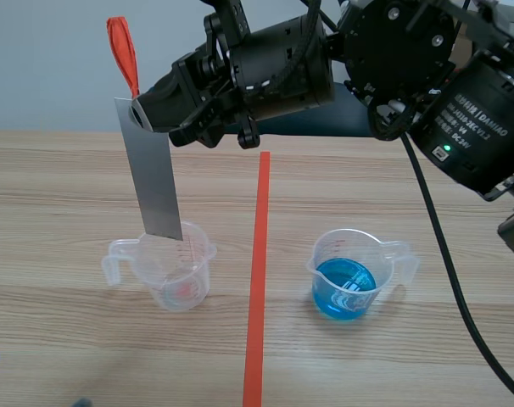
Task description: Do the redox reaction experiment. put the plate into the left beaker
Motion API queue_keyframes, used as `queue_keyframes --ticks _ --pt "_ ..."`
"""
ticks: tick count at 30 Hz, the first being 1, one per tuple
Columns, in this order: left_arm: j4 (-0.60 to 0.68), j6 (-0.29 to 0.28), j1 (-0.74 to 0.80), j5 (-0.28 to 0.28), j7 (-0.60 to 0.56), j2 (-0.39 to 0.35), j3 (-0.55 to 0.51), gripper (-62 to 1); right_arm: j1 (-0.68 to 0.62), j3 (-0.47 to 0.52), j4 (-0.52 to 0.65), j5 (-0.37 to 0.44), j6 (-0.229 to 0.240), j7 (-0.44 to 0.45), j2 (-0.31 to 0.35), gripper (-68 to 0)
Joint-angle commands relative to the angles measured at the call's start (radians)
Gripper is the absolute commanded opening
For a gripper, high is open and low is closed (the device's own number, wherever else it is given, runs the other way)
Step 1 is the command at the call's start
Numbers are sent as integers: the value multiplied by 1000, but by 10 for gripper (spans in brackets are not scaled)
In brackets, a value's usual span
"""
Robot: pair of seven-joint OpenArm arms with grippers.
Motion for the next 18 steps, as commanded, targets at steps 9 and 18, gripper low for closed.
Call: queue_keyframes --ticks 9,18 --pt "9 -5 11 -8 5 -12 -2 14 23 6 16 14 1 15 2 -669" --pt "9 -5 11 -8 10 -12 -2 14 23 6 16 10 1 15 2 -669"
